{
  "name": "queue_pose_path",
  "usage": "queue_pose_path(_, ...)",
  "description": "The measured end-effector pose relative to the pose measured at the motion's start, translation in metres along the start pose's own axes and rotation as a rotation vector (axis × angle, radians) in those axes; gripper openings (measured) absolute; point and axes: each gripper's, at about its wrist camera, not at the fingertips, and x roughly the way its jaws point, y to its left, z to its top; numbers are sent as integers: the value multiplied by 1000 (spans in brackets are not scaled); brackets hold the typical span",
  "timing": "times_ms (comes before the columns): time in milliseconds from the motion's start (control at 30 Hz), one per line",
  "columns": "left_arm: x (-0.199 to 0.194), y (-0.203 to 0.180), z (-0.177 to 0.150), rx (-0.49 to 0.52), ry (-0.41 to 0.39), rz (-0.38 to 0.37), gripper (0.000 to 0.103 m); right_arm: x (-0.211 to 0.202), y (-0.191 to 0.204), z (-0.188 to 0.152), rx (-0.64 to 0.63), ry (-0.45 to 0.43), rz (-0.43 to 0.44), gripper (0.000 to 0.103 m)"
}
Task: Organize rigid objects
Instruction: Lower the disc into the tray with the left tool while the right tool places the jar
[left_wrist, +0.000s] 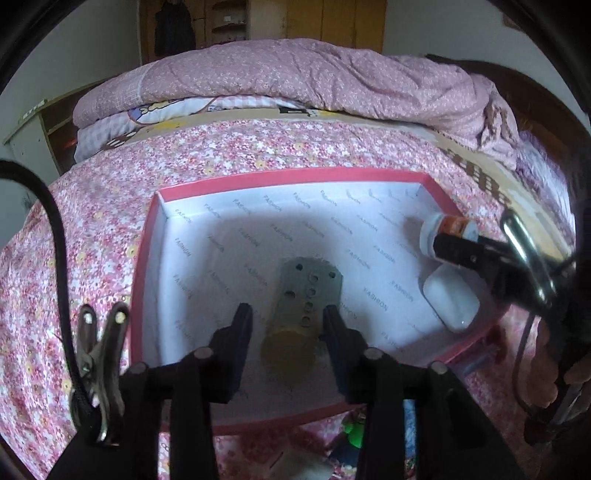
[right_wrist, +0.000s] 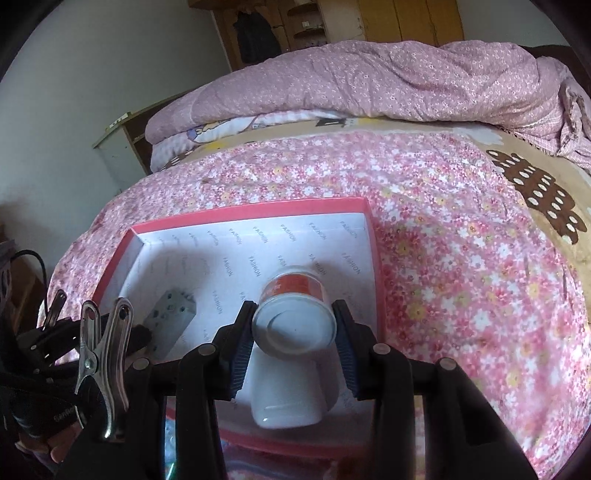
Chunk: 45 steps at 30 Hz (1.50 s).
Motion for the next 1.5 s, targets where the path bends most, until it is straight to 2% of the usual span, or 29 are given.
queue_pose_path(100,1,-6,0,27,-3,0,49,0,0,0,-12,-21,-13,43)
queue_pose_path(267,-3,-12,0,44,-21,12,51,-10,7,1,-54,-55,-18,52)
queue_pose_path(600,-27,-8,-8,6,-40,-11,51,-43,14,-12,-45,-80,20,52)
queue_pose_path(1100,-74,4,-42,-39,-53,-2,51,-97,23,-62,-5,-104,60,52)
queue_pose_path(1367,-84,11,-72,-73,-23,-16,52,-102,29,-97,-2,-34,71,52)
queue_pose_path(1500,-88,16,-86,-86,-16,-10,52,-100,30,-112,59,25,133,52)
